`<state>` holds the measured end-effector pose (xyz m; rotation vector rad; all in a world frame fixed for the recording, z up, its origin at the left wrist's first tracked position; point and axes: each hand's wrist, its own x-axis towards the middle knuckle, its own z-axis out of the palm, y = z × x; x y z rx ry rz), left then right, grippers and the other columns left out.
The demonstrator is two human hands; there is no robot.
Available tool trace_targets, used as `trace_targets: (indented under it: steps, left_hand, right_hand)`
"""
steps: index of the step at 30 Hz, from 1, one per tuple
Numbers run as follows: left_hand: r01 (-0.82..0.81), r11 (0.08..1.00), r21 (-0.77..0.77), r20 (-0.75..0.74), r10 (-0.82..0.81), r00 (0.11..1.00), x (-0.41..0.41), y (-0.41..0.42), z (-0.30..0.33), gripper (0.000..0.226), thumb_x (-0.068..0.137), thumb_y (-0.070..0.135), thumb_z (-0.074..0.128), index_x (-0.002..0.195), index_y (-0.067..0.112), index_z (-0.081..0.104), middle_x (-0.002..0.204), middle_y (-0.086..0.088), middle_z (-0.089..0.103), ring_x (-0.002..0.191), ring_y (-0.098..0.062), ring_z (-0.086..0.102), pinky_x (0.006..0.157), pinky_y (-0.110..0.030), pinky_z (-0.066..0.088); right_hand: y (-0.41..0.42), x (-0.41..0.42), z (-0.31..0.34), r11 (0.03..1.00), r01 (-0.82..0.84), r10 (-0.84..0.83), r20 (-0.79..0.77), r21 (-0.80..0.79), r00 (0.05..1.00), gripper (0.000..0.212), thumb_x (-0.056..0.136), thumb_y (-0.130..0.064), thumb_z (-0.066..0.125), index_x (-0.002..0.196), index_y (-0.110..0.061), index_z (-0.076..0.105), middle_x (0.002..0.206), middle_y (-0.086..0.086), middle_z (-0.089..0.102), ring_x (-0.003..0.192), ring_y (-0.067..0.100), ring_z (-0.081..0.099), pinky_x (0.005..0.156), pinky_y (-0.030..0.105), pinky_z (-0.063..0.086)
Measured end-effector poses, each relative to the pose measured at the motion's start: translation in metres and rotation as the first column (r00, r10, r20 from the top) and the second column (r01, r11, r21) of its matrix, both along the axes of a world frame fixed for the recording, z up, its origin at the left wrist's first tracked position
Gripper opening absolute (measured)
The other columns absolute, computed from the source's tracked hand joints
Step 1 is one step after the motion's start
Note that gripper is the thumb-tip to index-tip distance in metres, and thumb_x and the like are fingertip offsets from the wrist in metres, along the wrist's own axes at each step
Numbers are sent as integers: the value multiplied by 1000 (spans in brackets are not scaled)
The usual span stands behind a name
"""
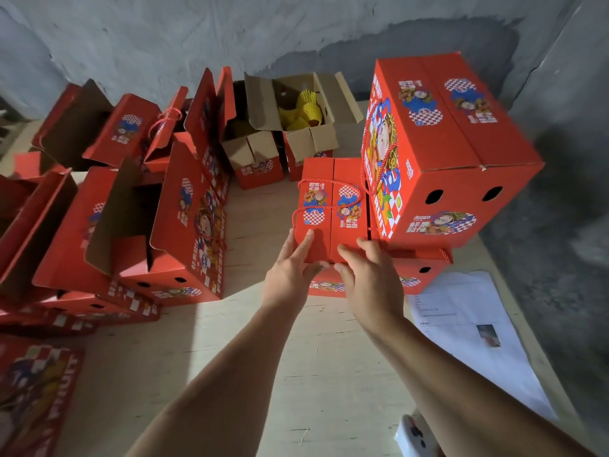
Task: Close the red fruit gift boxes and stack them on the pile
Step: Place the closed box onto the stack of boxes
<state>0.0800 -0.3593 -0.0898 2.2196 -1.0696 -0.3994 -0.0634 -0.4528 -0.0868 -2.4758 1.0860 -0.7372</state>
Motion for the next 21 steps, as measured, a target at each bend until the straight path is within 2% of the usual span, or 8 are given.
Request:
trace_targets:
  steps: [5, 10, 12, 14, 16, 18, 20, 21]
  left_hand:
    - [-32, 997, -77, -3, 32, 999, -16, 11, -3, 65, 98, 35, 71, 158, 26, 44, 170, -3, 28, 145, -26, 48, 102, -36, 49]
    - [-176, 973, -152, -27, 174, 984, -61, 46, -4, 51, 100, 37, 68, 148, 28, 56, 157, 3, 52, 127, -21, 65, 93, -34, 58]
    - [-302, 929, -213, -152, 274, 950, -70, 63, 1, 37, 99, 45, 65, 134, 49, 54, 131, 21, 67, 110, -7, 71, 81, -21, 57]
    - [-432, 870, -238, -338, 343, 876, -64, 63, 8, 39, 98, 44, 65, 129, 56, 44, 126, 25, 64, 106, 0, 69, 80, -16, 55]
    - [-513, 836, -196, -427, 398, 812, -48, 49, 10, 60, 98, 35, 68, 150, 33, 37, 148, 3, 52, 129, -15, 58, 104, -35, 52]
    - [-534, 840, -99, -532, 409, 741, -37, 30, 15, 77, 98, 33, 70, 159, 16, 27, 159, -7, 40, 146, -22, 41, 119, -46, 39]
    - [-543, 831, -121, -696, 320, 643, -37, 17, 16, 61, 99, 31, 70, 151, 25, 38, 146, -1, 57, 135, -19, 56, 113, -47, 47]
    - [-538, 832, -138, -738, 276, 616, -38, 14, 15, 55, 99, 29, 70, 146, 31, 41, 137, 4, 64, 126, -16, 63, 108, -45, 52]
  right_hand:
    - [-3, -4, -3, 984, -31, 29, -16, -178, 999, 24, 82, -21, 88, 104, -15, 81, 108, 5, 70, 88, 36, 60, 72, 45, 54]
    - [12, -33, -11, 978, -146, 154, 42, -151, 987, 18, 91, -18, 78, 107, -11, 80, 118, 3, 71, 98, 35, 57, 81, 46, 55]
    - [30, -46, -12, 953, -301, 303, 94, -33, 948, 23, 98, -24, 65, 114, -11, 75, 122, 0, 67, 102, 27, 63, 82, 42, 58]
    - [50, -50, -11, 895, -424, 405, 149, 136, 902, 30, 99, -30, 57, 122, -15, 68, 131, -6, 59, 102, 14, 66, 77, 37, 60]
    - [51, -46, -9, 929, -343, 315, 188, 139, 930, 33, 96, -32, 58, 125, -20, 65, 136, -4, 51, 103, 10, 61, 79, 32, 58]
    - [39, -35, -8, 981, -124, 85, 243, 147, 966, 45, 94, -29, 65, 136, -16, 60, 142, 6, 46, 117, 14, 52, 97, 31, 47]
    - [24, -22, -3, 924, -30, -66, 235, 382, 970, 62, 98, -31, 67, 152, -10, 45, 151, 10, 45, 135, 23, 45, 111, 39, 38]
    - [19, -13, 2, 811, -58, -96, 229, 582, 969, 65, 101, -34, 65, 157, -14, 38, 156, 6, 43, 142, 23, 43, 114, 40, 37]
